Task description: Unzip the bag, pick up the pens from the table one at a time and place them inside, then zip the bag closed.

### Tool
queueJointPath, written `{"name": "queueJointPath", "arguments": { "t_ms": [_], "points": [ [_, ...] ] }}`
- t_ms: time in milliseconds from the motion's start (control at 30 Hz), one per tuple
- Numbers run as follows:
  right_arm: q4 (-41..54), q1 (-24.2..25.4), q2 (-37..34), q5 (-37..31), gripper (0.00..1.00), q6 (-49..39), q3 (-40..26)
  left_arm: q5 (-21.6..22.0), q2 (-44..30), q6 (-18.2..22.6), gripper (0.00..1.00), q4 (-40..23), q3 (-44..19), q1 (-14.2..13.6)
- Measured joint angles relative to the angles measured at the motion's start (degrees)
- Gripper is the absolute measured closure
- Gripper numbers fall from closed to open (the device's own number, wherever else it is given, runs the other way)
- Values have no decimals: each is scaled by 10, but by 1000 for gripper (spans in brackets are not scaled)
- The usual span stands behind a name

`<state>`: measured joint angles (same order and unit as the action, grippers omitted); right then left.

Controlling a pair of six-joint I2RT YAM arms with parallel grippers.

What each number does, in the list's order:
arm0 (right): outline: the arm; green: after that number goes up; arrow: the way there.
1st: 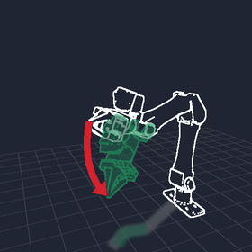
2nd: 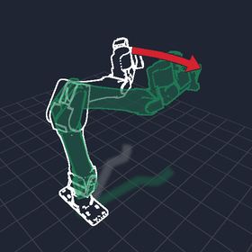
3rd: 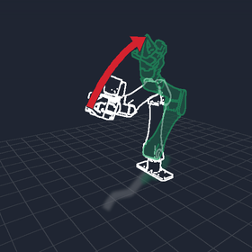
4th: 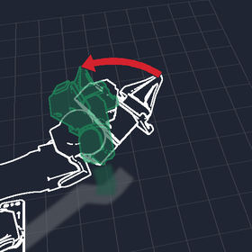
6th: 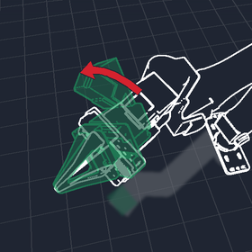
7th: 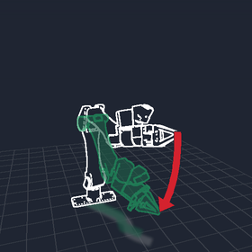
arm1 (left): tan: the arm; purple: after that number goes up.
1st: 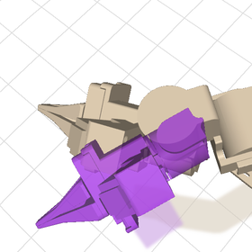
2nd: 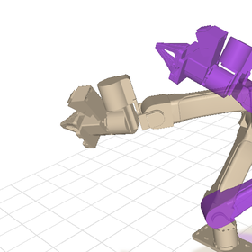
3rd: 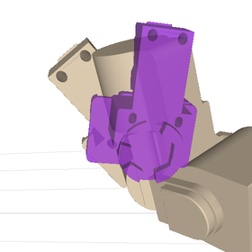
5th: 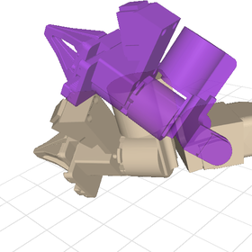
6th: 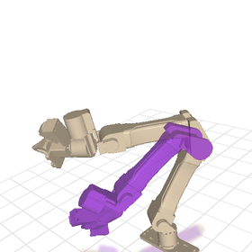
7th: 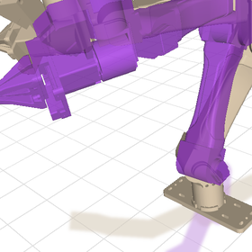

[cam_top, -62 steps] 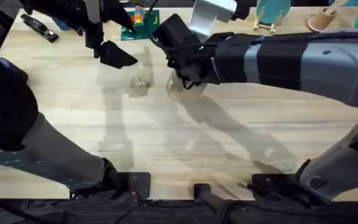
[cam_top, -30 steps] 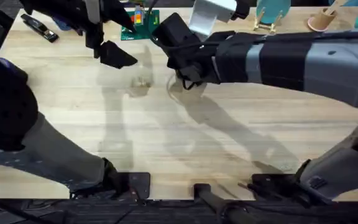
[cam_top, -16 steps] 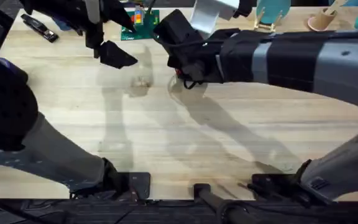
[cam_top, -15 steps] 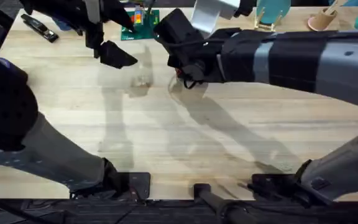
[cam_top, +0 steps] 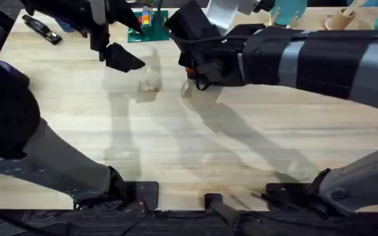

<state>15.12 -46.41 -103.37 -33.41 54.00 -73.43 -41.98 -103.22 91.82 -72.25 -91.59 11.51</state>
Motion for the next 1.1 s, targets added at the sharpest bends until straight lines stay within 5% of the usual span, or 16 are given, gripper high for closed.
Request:
{"name": "queueJointPath", "arguments": {
  "t_ms": [567, 900, 1100],
  "points": [
    [2, 1, 45, 1, 852, 0, 0, 0, 0, 0, 6, 0, 0, 0],
    [-14, 0, 70, -11, 220, -2, 0, 0, 0, 0, 7, 0, 0, 0],
    [-13, 0, 71, -13, 11, -2, 0, 0, 0, 0, 6, 0, 0, 0]
  ]
}}
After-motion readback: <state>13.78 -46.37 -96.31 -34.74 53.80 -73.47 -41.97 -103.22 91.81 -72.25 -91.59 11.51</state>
